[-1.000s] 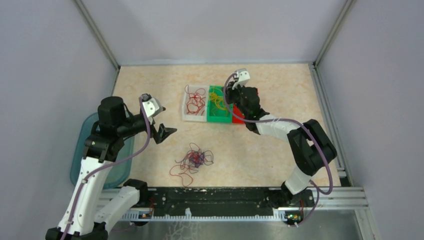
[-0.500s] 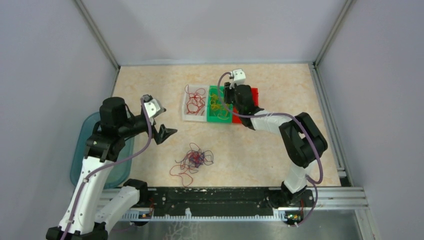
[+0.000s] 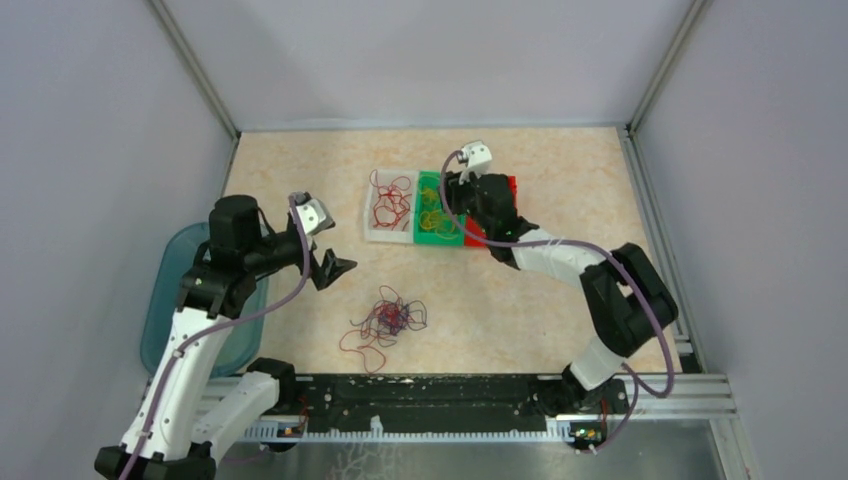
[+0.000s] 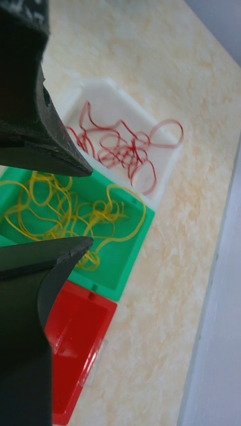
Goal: Untangle the cables
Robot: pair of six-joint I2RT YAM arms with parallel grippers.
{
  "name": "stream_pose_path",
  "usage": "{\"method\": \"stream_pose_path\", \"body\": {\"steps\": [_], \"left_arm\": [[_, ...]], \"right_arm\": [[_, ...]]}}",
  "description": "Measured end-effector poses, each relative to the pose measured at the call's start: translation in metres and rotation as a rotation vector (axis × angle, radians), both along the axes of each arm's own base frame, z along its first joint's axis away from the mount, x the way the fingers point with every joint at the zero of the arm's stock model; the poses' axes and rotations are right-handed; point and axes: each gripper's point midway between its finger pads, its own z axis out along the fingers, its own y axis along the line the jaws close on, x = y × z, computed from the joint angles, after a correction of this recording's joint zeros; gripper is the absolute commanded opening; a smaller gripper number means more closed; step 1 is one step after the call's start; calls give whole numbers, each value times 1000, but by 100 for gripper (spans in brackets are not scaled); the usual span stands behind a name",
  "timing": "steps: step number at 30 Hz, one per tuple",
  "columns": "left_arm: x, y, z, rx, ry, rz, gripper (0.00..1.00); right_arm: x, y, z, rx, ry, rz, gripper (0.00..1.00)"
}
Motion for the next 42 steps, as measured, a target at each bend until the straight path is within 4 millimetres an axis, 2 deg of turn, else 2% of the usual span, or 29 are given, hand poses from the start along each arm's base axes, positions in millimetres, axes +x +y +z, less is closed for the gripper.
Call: {"method": "stream_pose_path", "body": {"steps": [3,6,8,11,16,19,22,27,29,33,38,40,42], "left_arm": [[3,0,-7,8,23,5,100],[9,0,-15,18,50,13,100],[14,1,-20,25,66,22,100],[21,3,-25,30,79,31,100],[20,4,-34,37,89,26,100],[19,4,-32,40,76,15,100],[15,4,-29,45,51,-5,100],[4,2,-23,41,14,-46,100],[0,1,-21,37,6,-65,100],[-7,-2,-21,28,4,-102,100],[-14,-5,-26,25,12,-138,100],[-16,-6,-30,26,17,-147,100],[-19,-7,-33,23,28,-159,100]], "right_arm": [[-38,19,16,35,-28,130,51],[-91,48,29,88,-47,332,52],[-121,62,31,116,-40,446,53],[-171,81,19,140,0,619,54],[-229,109,-15,141,109,802,50],[-242,118,-40,143,176,830,48],[-242,122,-60,134,229,821,45],[-241,125,-80,127,274,808,37],[-241,125,-86,125,290,806,30],[-241,127,-83,136,280,810,1],[-240,129,-75,152,257,813,0],[-240,129,-66,159,232,819,0],[-241,129,-48,175,188,833,0]]}}
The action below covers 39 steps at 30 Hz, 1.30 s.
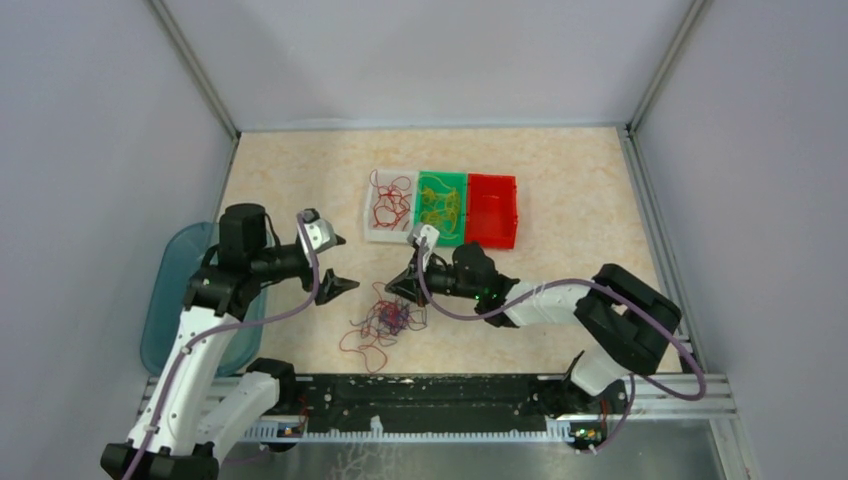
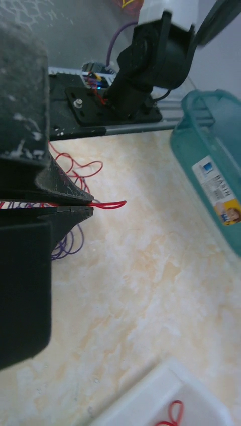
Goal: Untangle the cables
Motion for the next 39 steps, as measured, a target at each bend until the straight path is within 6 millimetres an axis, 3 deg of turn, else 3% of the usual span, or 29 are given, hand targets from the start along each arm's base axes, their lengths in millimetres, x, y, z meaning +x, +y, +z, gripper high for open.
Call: {"method": "stream_pose_path", "body": {"steps": [9,25,34,37,39], "left_arm": [[-18,-9,-5,-47,22,-79,97],[-35,-24,-11,-187,174,-126,91],[-35,-28,17,-254,97,-137,82],[-37,-29,19,-260,101,-144,69],[-37,-29,19,-262,99,-148,54]], "right_arm": [[-11,3,88,171,-138,72,0],[-34,18,167,363,-187,153,0],[-39,21,178,392,-187,165,0],[-40,23,177,392,-177,167,0],[-40,24,176,390,-167,167,0]]}}
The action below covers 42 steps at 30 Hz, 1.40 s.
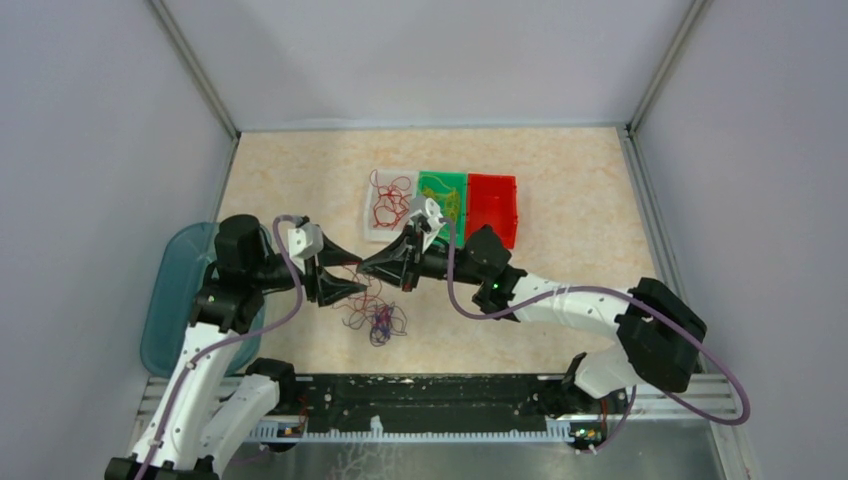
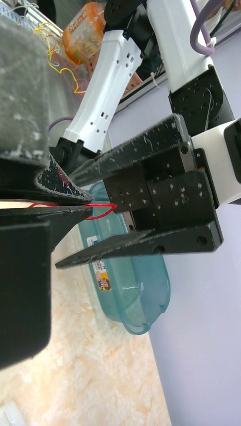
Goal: Untangle the cables
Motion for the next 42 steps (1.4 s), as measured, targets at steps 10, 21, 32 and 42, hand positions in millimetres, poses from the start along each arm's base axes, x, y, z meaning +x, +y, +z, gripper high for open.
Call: {"method": "stream_pose_path", "body": {"steps": [10,21,32,42], "left_arm": [[4,2,6,14,-53,14,1],[16,7,47,8,-188,83,0],[16,5,101,-64,-271,102,0],[18,5,158,-123,-363,118,0]], "right_arm": [[3,1,0,6,23,-16,37],[12,-19,-41,-40,77,-132,77],[16,3,-76,-94,109,-101,75],[0,40,-144,-197,187,-36,57]]}}
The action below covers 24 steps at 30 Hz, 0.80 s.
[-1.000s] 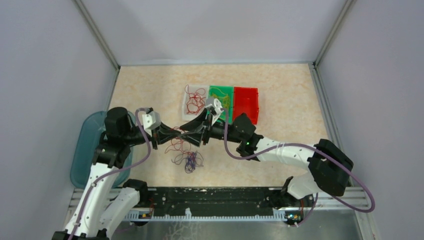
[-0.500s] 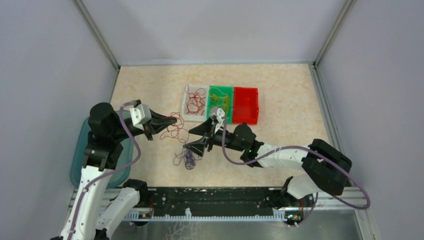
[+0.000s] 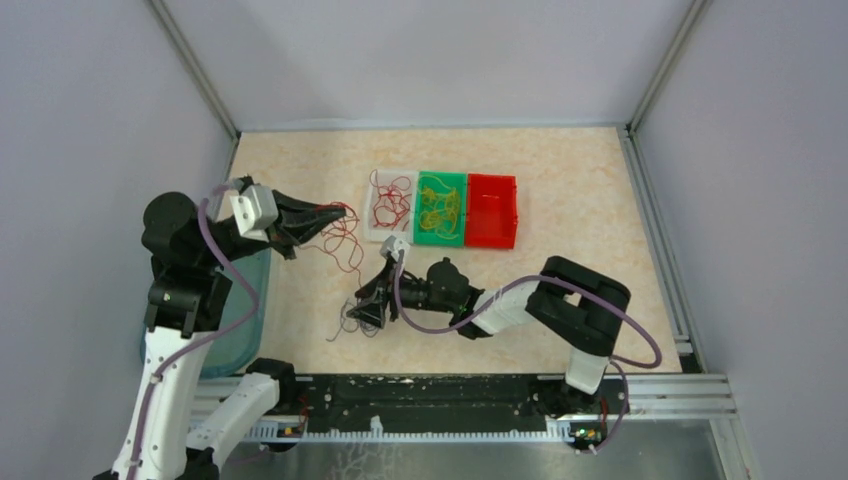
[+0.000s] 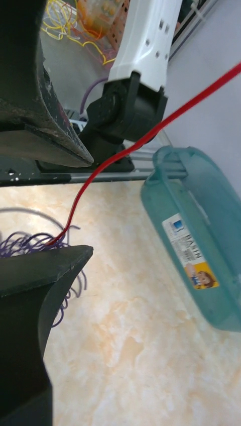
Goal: Untangle the cables
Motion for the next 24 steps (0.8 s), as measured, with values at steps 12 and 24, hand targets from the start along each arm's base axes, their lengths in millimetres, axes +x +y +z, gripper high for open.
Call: {"method": "stream_pose_path", "body": {"steps": [12,24], "left_arm": [[-1,3,75,-92,-147,34,0],[12,23,156,-216,-398,198,0]], "right_arm": [[4,-8,-45,-31,71,-66,52],[5,-23,-67,-56,97,-115,58]]}}
